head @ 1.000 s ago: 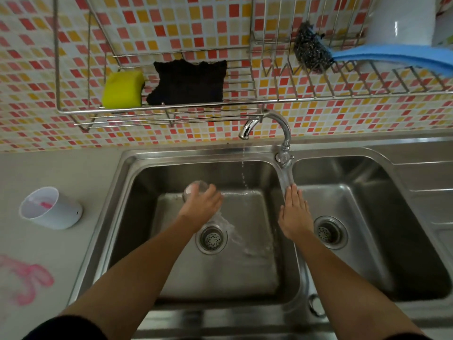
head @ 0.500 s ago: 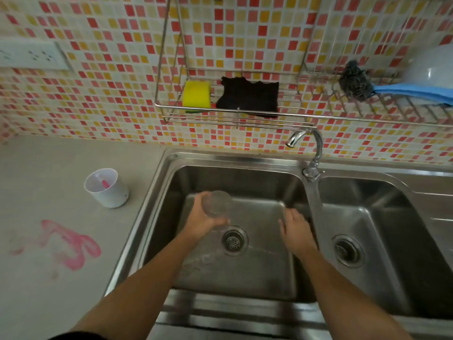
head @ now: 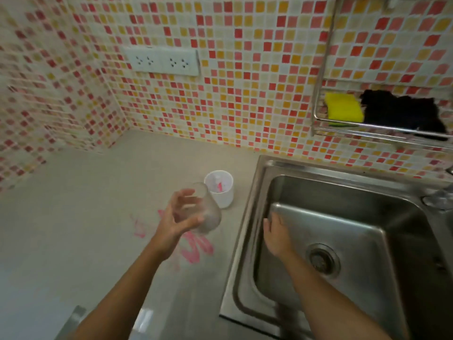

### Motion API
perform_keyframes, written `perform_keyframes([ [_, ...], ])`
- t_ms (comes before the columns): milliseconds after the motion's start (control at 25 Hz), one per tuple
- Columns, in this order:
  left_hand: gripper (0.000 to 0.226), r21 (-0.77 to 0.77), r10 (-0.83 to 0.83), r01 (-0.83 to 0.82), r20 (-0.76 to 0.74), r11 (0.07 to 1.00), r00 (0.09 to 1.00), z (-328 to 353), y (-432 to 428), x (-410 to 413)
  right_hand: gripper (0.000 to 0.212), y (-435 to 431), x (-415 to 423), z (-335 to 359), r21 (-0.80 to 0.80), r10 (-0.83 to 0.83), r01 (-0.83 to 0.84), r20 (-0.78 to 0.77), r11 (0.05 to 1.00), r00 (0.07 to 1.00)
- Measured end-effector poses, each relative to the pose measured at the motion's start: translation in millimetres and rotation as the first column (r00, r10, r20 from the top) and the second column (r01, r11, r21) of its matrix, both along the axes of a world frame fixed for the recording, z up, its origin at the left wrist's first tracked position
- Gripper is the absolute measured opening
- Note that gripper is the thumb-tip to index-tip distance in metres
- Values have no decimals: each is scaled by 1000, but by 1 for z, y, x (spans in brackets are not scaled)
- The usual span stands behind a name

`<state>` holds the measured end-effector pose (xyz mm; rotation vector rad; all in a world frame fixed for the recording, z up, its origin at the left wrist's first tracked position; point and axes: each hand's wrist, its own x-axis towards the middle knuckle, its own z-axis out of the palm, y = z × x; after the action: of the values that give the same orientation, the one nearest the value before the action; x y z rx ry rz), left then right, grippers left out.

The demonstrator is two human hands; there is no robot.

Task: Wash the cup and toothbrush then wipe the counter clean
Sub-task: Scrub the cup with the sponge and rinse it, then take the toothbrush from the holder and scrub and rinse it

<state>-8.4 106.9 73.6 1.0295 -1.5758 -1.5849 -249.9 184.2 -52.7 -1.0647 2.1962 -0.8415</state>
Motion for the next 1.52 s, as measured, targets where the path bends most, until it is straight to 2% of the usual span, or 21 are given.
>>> perform_keyframes([
  [120,77,-67,78,-68,175,995,981,-12,-63,29,53,-34,39,2,-46,40,-43,-61,998,997],
  [280,91,-24,81,-78,372,997,925,-41,-121,16,58,-45,52,-5,48,101,-95,-139,994,985],
  [520,82,-78,85,-58,399,995,913,-82,-147,-3,59,-46,55,-10,68,87,-75,-210,995,974],
  [600,90,-70,62,-37,407,997,911,-84,-150,-3,59,-47,55,-10,62,82,-70,-206,996,975],
  [720,118,0,-33,35,349,999,937,-75,-151,4,61,-48,54,-8,59,68,-59,-171,997,983],
  [760,118,-62,3,19,336,998,942,-68,-151,7,63,-49,53,-4,40,53,-47,-158,998,986],
  [800,110,-183,73,-13,325,983,943,-60,-153,8,68,-53,50,1,8,44,-43,-148,999,988],
  [880,76,-454,175,-36,269,890,947,-38,-157,0,82,-65,45,11,-34,87,-93,-143,995,986],
  [960,44,-609,119,87,291,789,949,-18,-162,-22,99,-81,43,22,-47,161,-168,-132,985,978],
  [1000,33,-604,31,192,339,773,940,-11,-164,-35,104,-89,43,24,-74,178,-188,-120,979,977],
  [1040,28,-555,-83,317,405,769,910,-8,-164,-46,106,-96,44,25,-114,176,-187,-101,976,979],
  [1120,28,-400,-285,536,536,743,795,-11,-164,-62,106,-106,46,23,-183,134,-140,-44,973,990],
  [1200,29,-319,-369,669,639,671,675,-19,-164,-69,106,-112,50,18,-211,80,-75,15,975,997],
  [1280,29,-323,-361,728,703,605,612,-23,-163,-72,103,-115,52,15,-223,51,-40,46,974,998],
  [1400,27,-340,-323,752,748,564,580,-21,-156,-77,98,-116,53,13,-238,32,-14,72,971,997],
  [1520,27,-384,-167,791,843,477,511,-22,-148,-80,99,-115,54,16,-241,24,-8,62,971,998],
])
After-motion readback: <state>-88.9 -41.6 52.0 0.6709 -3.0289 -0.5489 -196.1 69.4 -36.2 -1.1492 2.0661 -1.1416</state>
